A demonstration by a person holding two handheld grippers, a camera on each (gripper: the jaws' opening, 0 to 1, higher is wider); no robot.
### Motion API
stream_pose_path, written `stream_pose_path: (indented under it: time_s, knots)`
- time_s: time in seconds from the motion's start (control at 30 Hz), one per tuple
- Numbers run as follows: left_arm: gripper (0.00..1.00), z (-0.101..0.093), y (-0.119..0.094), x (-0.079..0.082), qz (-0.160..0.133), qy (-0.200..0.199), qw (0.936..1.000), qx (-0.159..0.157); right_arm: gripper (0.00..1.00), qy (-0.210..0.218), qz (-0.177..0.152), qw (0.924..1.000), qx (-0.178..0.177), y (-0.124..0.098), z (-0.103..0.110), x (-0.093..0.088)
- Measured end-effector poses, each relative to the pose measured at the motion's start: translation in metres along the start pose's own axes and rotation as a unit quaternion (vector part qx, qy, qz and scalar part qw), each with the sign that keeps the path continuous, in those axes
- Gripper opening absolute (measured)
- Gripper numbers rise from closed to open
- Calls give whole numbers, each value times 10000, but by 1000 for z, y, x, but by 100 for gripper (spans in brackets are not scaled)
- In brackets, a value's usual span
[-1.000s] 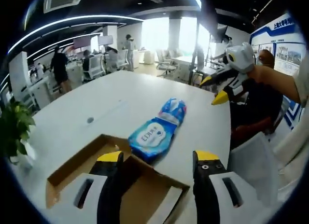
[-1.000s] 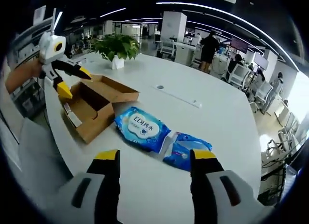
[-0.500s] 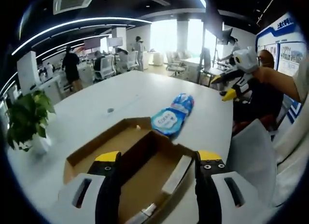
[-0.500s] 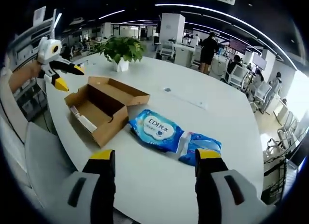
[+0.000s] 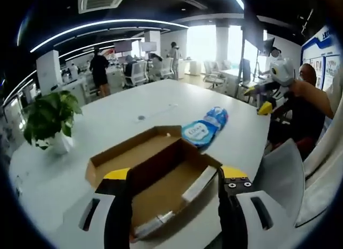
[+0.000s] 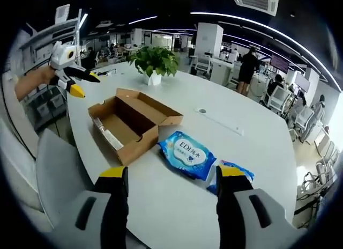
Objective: Operate the shoe box by opening the lid, removing the specified soft item, and placing it in the target area until the item is outside and the box remains undamaged.
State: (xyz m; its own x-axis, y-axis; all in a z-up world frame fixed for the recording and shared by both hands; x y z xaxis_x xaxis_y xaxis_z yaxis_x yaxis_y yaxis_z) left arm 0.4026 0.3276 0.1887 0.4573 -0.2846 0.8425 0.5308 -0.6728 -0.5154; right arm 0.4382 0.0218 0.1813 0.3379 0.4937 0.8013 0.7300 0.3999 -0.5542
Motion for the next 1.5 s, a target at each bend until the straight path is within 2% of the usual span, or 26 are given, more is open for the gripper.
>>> stream_pose_path:
  time_s: [0.3, 0.5, 0.77, 1.07, 1.13, 1.5]
  knots:
    - [69, -10, -31, -6, -181, -116, 9992, 339, 60, -581, -58, 9949, 828, -1, 24, 21]
    - [69, -14, -49, -9, -203, -128, 9981, 573, 59, -1095, -212, 9829, 1468, 6, 55, 39]
    - [70, -10, -66, -7, -218, -105, 9970, 742, 58, -1680, -227, 9660, 1954, 22, 87, 51]
    - [74, -1, -64, -15, -200, -191, 9967, 761, 57, -2067, -109, 9472, 2450, 50, 115, 55]
    - [75, 0, -64, -16, -204, -244, 9966, 756, 57, -2090, -74, 9452, 2509, 57, 118, 56]
    - [85, 2, -64, -25, -249, -426, 9956, 793, 55, -2394, 82, 9243, 2972, 95, 143, 47]
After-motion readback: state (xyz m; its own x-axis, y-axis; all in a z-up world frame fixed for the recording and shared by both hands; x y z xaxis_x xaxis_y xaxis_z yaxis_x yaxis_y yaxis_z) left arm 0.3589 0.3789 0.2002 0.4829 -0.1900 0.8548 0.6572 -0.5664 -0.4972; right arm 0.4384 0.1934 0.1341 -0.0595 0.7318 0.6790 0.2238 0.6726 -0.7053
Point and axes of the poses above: the point that each gripper's makers call its tool centre point, and the gripper's own axes: y roughly forward along the fingers, z roughly to its left, x roughly out of its top, the point moved 1 cm from there along -y, roughly backward along the fingers, and after that the axes turned 14 degrees about -x, right-handed, at the moved point
